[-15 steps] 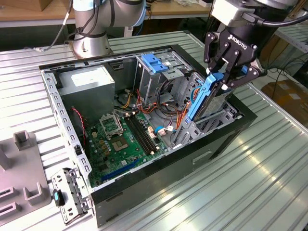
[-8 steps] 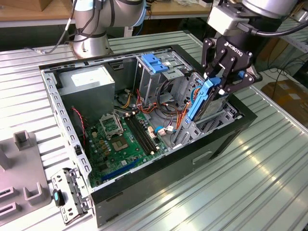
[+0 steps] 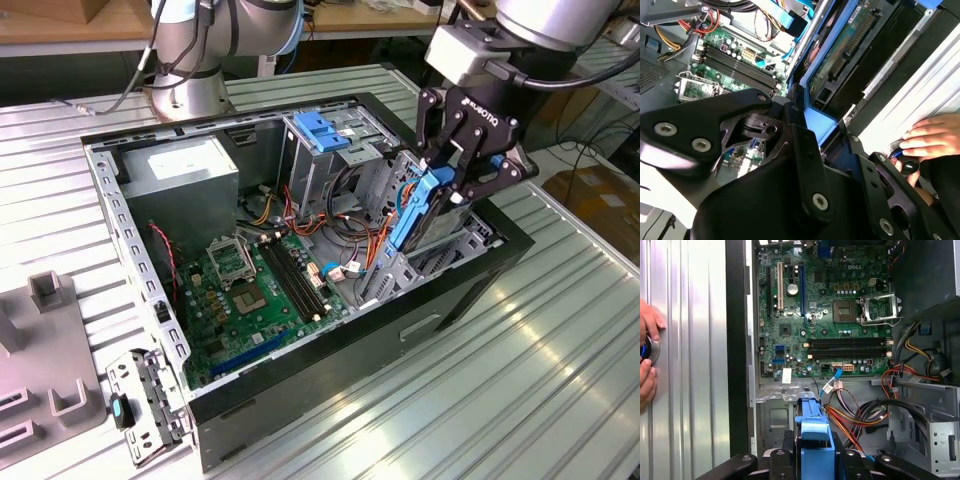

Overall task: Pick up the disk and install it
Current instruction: 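Insert the disk into the insertion slot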

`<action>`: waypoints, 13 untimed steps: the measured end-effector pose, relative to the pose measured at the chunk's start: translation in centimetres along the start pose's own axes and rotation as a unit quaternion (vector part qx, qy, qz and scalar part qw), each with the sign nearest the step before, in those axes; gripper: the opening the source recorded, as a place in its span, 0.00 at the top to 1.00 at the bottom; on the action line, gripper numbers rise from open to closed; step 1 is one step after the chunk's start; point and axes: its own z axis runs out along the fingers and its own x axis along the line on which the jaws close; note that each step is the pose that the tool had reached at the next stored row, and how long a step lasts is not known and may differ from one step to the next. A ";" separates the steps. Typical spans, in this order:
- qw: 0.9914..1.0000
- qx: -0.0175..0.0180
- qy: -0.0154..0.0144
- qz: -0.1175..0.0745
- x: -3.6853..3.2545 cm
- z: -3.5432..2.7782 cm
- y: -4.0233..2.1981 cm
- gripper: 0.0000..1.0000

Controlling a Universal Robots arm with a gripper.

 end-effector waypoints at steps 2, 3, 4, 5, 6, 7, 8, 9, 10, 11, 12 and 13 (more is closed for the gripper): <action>1.000 0.000 0.000 0.000 0.00 0.26 -0.01 0.63; 1.000 -0.001 0.000 0.000 0.00 0.36 -0.02 0.63; 1.000 -0.001 0.000 0.000 0.00 0.52 -0.03 0.63; 1.000 -0.001 0.000 0.000 0.00 0.61 -0.03 0.63; 1.000 -0.002 0.000 0.000 0.00 0.74 -0.03 0.63; 1.000 -0.002 0.000 0.000 -0.01 0.84 -0.04 0.63; 1.000 -0.002 0.000 0.000 -0.01 0.94 -0.04 0.63; 1.000 -0.003 0.000 0.000 -0.01 1.02 -0.05 0.63; 1.000 -0.003 0.000 0.000 -0.01 1.11 -0.05 0.63; 1.000 -0.003 0.000 0.000 -0.01 1.11 -0.05 0.63; 1.000 -0.003 0.000 0.000 -0.01 1.11 -0.05 0.63; 1.000 -0.003 0.000 0.000 -0.01 1.12 -0.05 0.63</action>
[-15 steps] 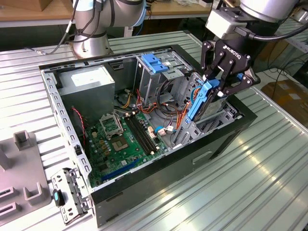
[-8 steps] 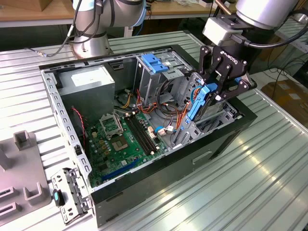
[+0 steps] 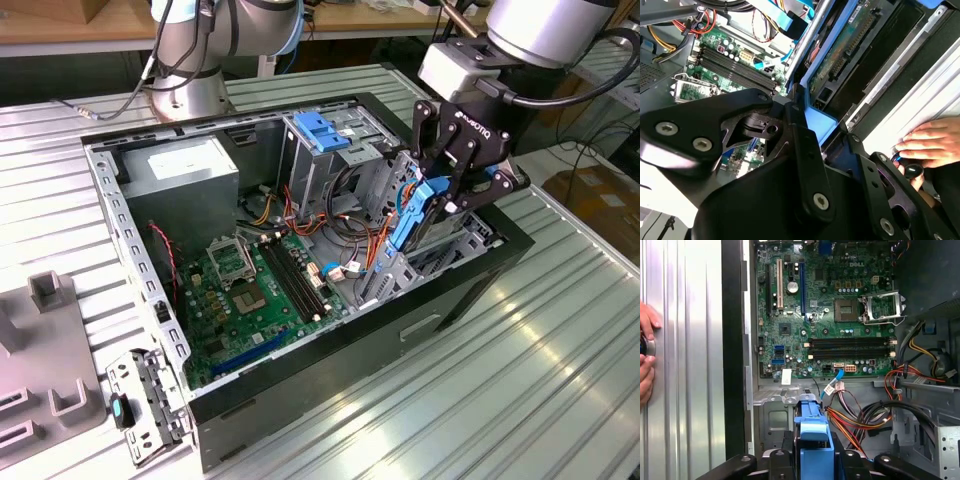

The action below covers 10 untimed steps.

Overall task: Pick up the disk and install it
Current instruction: 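Insert the disk into the insertion slot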

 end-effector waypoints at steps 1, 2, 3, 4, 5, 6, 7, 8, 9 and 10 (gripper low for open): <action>1.000 0.000 0.000 0.000 0.00 0.00 0.00 0.63; 1.000 0.000 0.000 0.000 0.00 0.01 0.00 0.63; 1.000 0.000 0.000 0.000 0.00 0.01 0.00 0.63; 1.000 0.000 0.000 0.000 0.00 0.00 0.00 0.62; 1.000 0.000 0.000 0.000 0.00 0.00 0.00 0.62; 1.000 0.000 0.001 0.000 0.00 0.01 0.00 0.55; 1.000 0.000 0.001 0.000 0.00 0.00 0.00 0.55; 1.000 0.000 0.001 0.000 0.00 0.00 0.00 0.55; 1.000 0.000 0.001 0.000 0.00 0.00 0.00 0.55; 1.000 0.000 0.001 0.000 0.00 0.01 0.00 0.57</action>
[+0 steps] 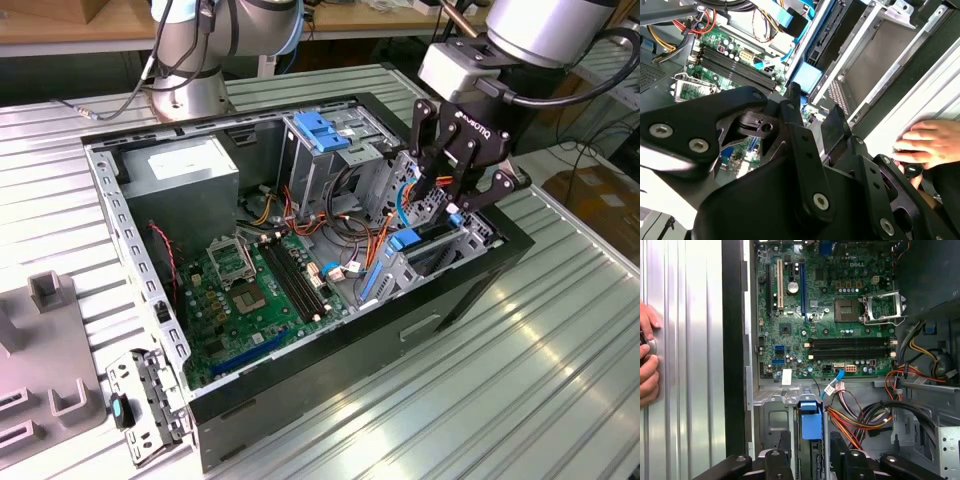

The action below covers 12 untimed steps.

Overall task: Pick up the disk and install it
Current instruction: 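Insert the disk into the insertion slot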

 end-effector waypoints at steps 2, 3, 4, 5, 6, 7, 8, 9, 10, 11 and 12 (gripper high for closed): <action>1.000 0.000 0.000 0.000 0.00 0.03 0.00 0.57; 1.000 0.000 0.000 0.000 0.00 0.06 -0.01 0.64; 1.000 0.000 0.000 0.000 0.00 0.12 -0.03 0.70; 1.000 0.000 0.000 0.000 0.00 0.22 -0.09 0.76; 1.000 0.000 0.000 0.000 0.00 0.37 -0.13 0.82; 1.000 0.000 0.000 0.000 -0.01 0.46 -0.17 0.82; 1.000 0.000 0.000 0.000 -0.01 0.59 -0.24 0.88; 1.000 0.000 0.000 0.000 -0.01 0.73 -0.28 0.89; 1.000 0.000 0.000 0.000 -0.01 0.73 -0.28 0.89; 1.000 0.000 0.000 0.000 -0.01 0.74 -0.28 0.89; 1.000 0.000 0.000 0.000 -0.01 0.76 -0.29 0.89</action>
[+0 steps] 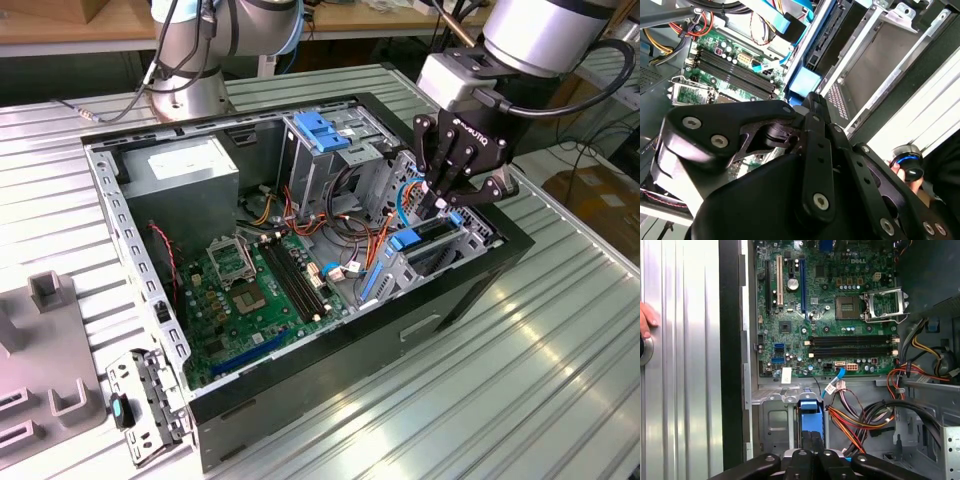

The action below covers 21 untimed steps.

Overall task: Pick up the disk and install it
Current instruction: 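Insert the disk into the insertion slot, then insert the first disk wire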

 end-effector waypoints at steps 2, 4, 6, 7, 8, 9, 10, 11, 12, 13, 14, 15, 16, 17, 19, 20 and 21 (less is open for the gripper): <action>1.000 0.000 0.000 0.000 0.00 0.00 0.00 0.89; 1.000 0.000 0.000 0.000 0.00 0.01 0.00 0.89; 1.000 0.000 0.000 0.000 0.00 0.01 0.00 0.89; 1.000 0.000 0.000 0.000 0.00 0.01 0.00 0.89; 1.000 0.000 0.000 0.000 0.00 0.01 0.00 0.89; 1.000 0.000 0.000 0.000 0.00 0.01 -0.02 0.89; 1.000 0.000 0.000 0.000 0.00 0.01 -0.02 0.89; 1.000 0.000 0.000 0.000 0.00 0.01 -0.02 0.89; 1.000 0.000 0.000 0.000 0.00 0.01 -0.05 0.89; 1.000 0.000 0.000 0.000 -0.01 0.01 -0.11 0.89; 1.000 0.000 0.000 0.000 0.00 0.01 -0.17 0.89; 1.000 0.000 0.000 0.000 -0.01 0.02 -0.28 0.89; 1.000 0.000 0.000 0.000 -0.01 0.03 -0.41 0.89; 1.000 0.000 0.000 0.000 -0.02 0.04 -0.51 0.89; 1.000 0.000 0.000 0.000 -0.03 0.06 -0.75 0.89; 1.000 0.000 0.000 0.000 -0.03 0.07 -0.90 0.89; 1.000 0.000 0.000 0.000 -0.04 0.08 -1.15 0.89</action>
